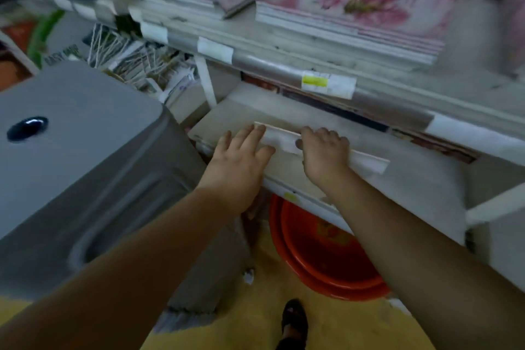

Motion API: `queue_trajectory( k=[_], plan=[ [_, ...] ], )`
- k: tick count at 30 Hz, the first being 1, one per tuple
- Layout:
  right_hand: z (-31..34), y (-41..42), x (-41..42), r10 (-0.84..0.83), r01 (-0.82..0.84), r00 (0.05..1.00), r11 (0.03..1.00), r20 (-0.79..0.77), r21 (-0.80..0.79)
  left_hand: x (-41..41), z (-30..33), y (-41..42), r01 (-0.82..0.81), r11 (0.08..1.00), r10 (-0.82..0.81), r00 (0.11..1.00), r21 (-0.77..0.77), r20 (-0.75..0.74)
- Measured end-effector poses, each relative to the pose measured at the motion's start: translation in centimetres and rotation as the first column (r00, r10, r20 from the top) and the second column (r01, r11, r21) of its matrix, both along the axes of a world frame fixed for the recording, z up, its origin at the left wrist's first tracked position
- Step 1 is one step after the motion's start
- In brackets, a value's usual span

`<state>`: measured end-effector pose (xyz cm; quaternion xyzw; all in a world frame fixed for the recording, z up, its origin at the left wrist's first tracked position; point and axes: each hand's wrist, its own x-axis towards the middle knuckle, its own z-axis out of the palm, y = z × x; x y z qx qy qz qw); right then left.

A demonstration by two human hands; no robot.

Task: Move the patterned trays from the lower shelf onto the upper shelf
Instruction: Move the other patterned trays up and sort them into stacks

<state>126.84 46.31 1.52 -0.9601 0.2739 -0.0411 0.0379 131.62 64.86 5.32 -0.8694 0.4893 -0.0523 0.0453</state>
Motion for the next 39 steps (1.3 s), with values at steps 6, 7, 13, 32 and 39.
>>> queue_trajectory(
  k=[6, 7, 13, 32, 39],
  plan=[
    [8.5, 4.7, -5.1, 0.044, -0.044, 0.999, 0.999, -0.021, -0.018, -2.3, 4.5, 4.2, 0.049, 0.993, -0.043, 0.998, -0.11, 0.05],
    [10.0, 5.4, -5.7, 0.066, -0.066, 0.997, 0.998, -0.027, -0.016, -2.4, 5.2, 4.5, 0.04, 0.99, -0.032, 0.998, -0.137, 0.054],
    [22.5, 10.7, -10.1, 0.121, -0.121, 0.987, 0.993, 0.108, -0.006, -4.5, 13.3, 7.7, 0.092, 0.908, -0.013, 0.981, -0.409, 0.192],
    [30.3, 13.5, -12.1, -0.387, -0.393, 0.396, 0.749, 0.833, 0.534, -5.7, 20.2, 13.1, 0.2, 0.783, 0.055, 0.921, -0.589, 0.386],
    [29.9, 12.9, -11.5, -0.065, -0.216, 0.52, 0.955, 0.852, 0.204, -4.3, 20.2, 12.3, 0.224, 0.792, 0.004, 0.928, -0.568, 0.372]
  ],
)
